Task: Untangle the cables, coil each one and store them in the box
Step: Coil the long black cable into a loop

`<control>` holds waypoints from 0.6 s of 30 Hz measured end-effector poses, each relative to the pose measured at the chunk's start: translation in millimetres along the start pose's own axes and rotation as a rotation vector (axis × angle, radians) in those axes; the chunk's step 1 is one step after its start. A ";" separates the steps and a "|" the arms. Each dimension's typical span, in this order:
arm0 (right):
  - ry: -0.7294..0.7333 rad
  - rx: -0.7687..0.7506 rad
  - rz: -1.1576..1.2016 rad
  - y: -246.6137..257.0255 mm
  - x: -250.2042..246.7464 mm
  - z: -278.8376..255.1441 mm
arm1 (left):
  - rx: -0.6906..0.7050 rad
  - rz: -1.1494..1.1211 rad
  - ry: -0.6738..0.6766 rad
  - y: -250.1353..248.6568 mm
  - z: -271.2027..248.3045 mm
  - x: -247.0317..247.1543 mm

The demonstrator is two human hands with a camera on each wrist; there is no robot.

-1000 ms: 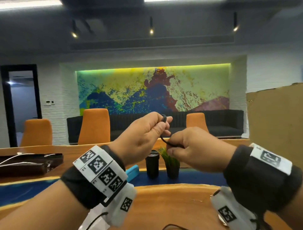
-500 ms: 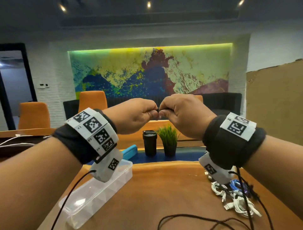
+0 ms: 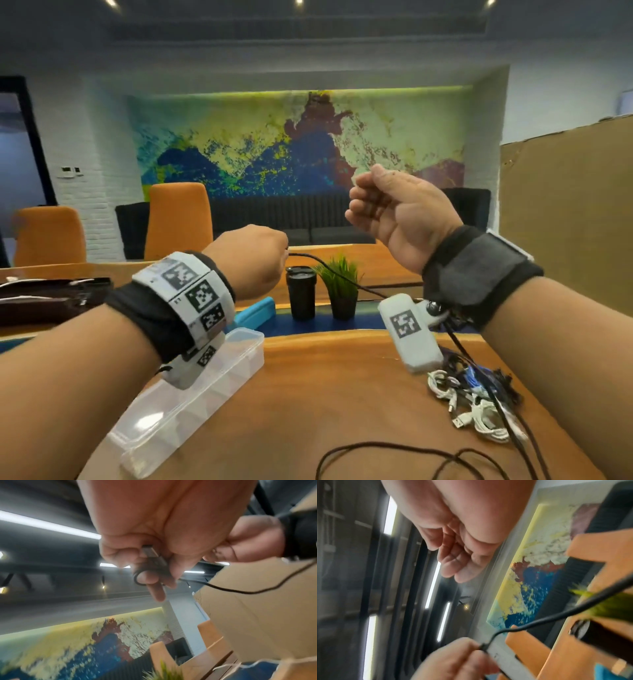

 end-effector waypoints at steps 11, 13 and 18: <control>0.042 -0.243 -0.396 -7.5 24.2 9.7 | 0.170 -0.521 0.124 -34.3 14.9 17.0; 0.280 -0.305 -1.016 -20.8 26.5 8.9 | -0.039 -0.740 0.114 -8.4 18.4 18.2; 0.315 -0.297 -1.290 -55.2 4.7 9.2 | -0.303 -1.645 0.331 9.5 4.1 22.4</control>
Point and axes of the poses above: each hand's wrist, its own z-axis towards the middle knuckle, its own x-axis out of the palm, y = z × x, the point moved 5 cm from there along z, towards the middle knuckle, and after that the axes turned 5 degrees about z, right-handed, at the moved point
